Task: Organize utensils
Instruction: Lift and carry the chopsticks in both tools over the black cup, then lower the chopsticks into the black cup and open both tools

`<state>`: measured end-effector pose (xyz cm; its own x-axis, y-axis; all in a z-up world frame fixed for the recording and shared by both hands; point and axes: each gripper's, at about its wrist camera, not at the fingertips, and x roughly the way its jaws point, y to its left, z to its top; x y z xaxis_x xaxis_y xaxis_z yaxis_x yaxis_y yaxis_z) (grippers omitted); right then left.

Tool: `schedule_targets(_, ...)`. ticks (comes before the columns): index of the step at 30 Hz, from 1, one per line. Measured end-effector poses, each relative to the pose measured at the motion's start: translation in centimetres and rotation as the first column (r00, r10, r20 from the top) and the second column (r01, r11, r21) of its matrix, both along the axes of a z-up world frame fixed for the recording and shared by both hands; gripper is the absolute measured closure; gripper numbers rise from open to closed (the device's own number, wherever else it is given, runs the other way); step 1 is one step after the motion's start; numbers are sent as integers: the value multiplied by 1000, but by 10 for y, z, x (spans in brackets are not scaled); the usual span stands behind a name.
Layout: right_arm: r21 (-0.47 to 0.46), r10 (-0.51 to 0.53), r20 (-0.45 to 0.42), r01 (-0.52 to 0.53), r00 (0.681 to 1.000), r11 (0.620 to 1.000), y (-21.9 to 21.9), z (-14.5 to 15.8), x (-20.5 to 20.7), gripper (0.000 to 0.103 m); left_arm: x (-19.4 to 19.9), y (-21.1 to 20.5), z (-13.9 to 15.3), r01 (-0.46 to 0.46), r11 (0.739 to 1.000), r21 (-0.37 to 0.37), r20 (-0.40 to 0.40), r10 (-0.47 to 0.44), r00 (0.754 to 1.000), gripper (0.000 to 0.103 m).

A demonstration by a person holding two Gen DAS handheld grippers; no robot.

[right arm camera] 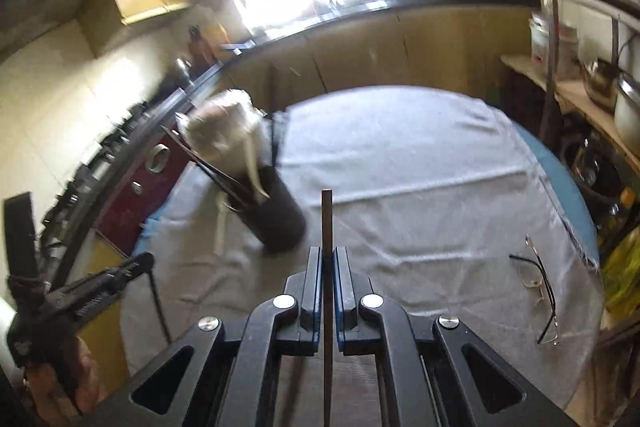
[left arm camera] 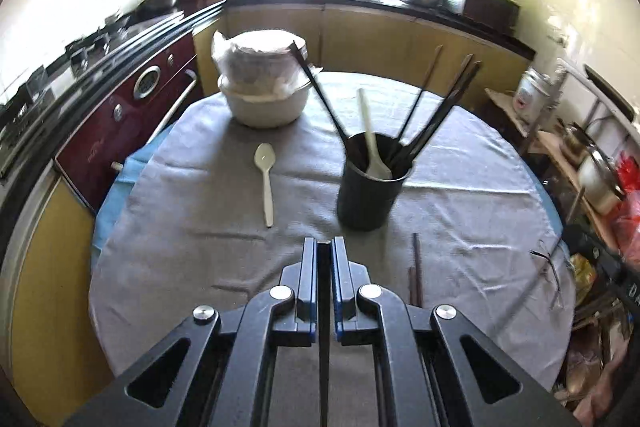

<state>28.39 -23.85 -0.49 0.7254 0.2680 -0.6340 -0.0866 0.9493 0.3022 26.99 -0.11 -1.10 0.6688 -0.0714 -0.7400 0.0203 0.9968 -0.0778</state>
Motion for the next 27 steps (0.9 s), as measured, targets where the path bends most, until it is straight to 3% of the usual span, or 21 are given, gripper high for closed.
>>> schedule_targets(4,-11,8,81,-7,997,1000,13,29,-12,98,-7,5,24,-7,1000,2,97,7,995,97)
schedule_targets(13,-19,37,144,-34,989,999,27,67,-4,98,5,17,87,-28,999,-37,248,36,968,97)
schedule_targets(19,-34,76,179,-71,981,997,35,95,8,98,40,15,128,-20,998,-55,329,37,944,97)
schedule_targets(27,-5,93,239,-95,967,995,42,130,45,98,91,8,146,-43,995,-88,427,77,901,97)
